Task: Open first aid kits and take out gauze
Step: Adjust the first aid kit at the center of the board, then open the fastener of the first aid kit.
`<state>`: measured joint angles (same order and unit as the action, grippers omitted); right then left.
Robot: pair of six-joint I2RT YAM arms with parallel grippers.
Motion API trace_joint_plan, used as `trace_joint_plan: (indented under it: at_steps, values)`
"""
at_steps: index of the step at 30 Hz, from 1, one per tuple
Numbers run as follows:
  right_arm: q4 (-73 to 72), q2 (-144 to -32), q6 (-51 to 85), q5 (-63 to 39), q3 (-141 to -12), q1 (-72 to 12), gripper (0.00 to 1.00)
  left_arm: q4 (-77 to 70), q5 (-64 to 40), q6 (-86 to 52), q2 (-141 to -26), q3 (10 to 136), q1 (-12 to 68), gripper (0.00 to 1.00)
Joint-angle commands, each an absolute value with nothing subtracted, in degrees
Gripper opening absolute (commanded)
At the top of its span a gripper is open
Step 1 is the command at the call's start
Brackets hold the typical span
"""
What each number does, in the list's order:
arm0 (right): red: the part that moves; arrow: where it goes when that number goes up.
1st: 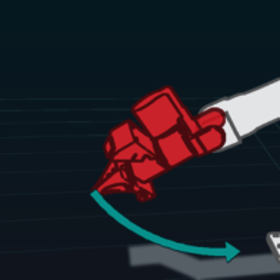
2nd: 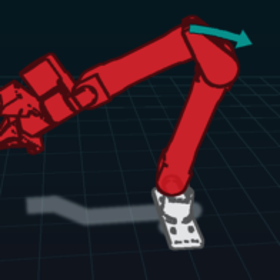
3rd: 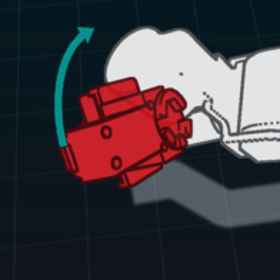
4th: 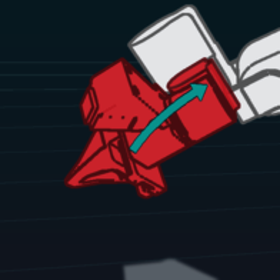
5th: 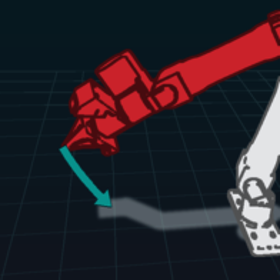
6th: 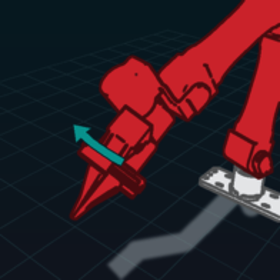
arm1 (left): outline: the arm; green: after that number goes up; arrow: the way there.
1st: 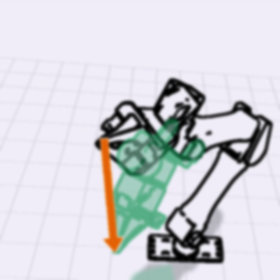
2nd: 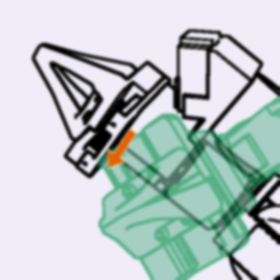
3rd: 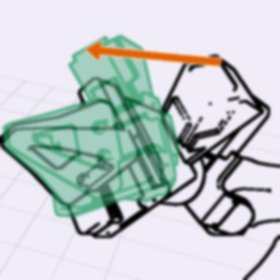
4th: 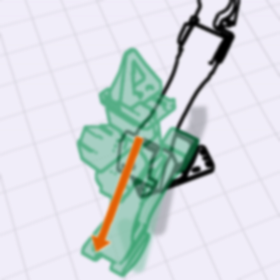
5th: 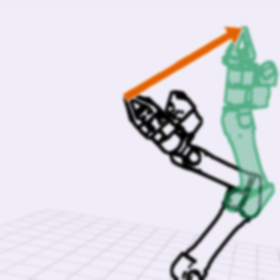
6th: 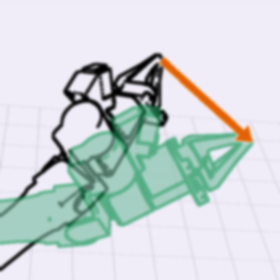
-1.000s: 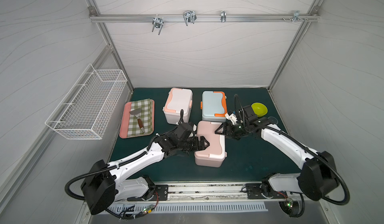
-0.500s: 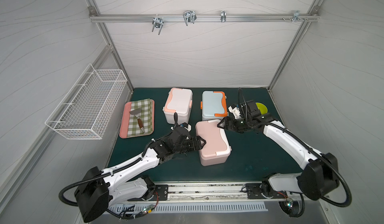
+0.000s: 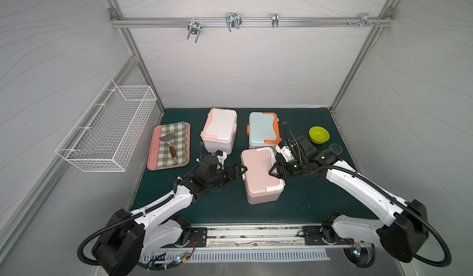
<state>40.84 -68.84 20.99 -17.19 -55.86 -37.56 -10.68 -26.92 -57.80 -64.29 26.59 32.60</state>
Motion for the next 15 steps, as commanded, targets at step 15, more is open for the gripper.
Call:
trace_joint_plan:
  at_steps: [15]
  values:
    - [44.27,-70.93,22.19,-11.42,-56.49,-40.71,0.71,-31.48,-35.54,-65.24,-67.63,25.59,32.20,0.89]
